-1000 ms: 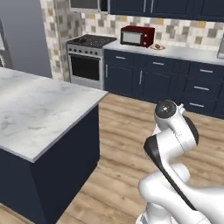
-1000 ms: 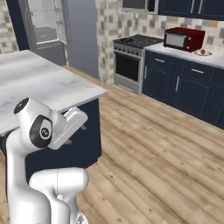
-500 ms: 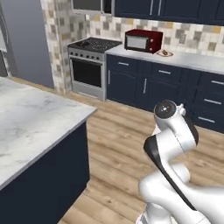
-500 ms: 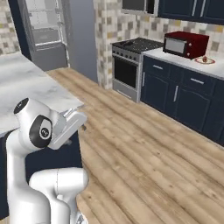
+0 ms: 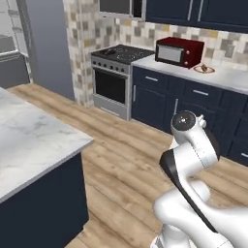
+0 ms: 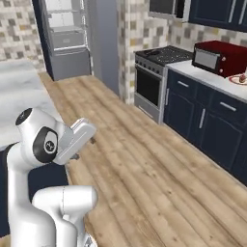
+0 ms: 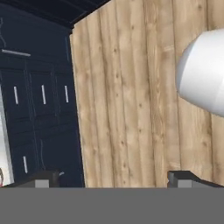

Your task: Place the cold items (mushroom and broccoli) from the fridge in one tupperware on the dining counter. Place the warm items (kebab skewer and hot dog) in the stove area in another tupperware.

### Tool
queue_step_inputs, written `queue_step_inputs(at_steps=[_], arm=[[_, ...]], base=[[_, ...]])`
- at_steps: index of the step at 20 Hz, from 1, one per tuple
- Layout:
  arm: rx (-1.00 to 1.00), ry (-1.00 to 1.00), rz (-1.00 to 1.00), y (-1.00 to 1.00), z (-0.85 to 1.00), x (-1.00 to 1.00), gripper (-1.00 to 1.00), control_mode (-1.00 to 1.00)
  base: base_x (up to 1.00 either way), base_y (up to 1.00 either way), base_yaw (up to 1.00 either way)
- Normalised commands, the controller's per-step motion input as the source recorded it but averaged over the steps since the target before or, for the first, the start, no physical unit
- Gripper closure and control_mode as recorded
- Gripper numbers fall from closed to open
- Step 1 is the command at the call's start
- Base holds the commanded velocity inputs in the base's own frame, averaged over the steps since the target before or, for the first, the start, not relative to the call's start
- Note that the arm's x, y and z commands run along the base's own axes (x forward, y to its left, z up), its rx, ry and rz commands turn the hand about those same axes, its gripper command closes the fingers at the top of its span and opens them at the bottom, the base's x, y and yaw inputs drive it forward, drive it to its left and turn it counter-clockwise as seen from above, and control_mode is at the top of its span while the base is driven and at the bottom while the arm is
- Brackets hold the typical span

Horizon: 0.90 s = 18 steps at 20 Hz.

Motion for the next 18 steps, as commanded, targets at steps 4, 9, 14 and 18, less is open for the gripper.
queue_step_inputs(at_steps=[4, 9, 14, 18], arm=[[0.0, 0.0, 0.0, 0.0, 0.0, 0.0, -1.0, 1.0], [0.0, 0.0, 0.0, 0.0, 0.0, 0.0, -1.0, 1.0], [0.0, 0.0, 0.0, 0.0, 0.0, 0.0, -1.0, 1.0], [0.0, 0.0, 0.0, 0.0, 0.0, 0.0, -1.0, 1.0]], base=[[1.0, -0.77, 0.3], [1.0, -0.53, 0.4], [1.0, -0.4, 0.43], [1.0, -0.24, 0.35]])
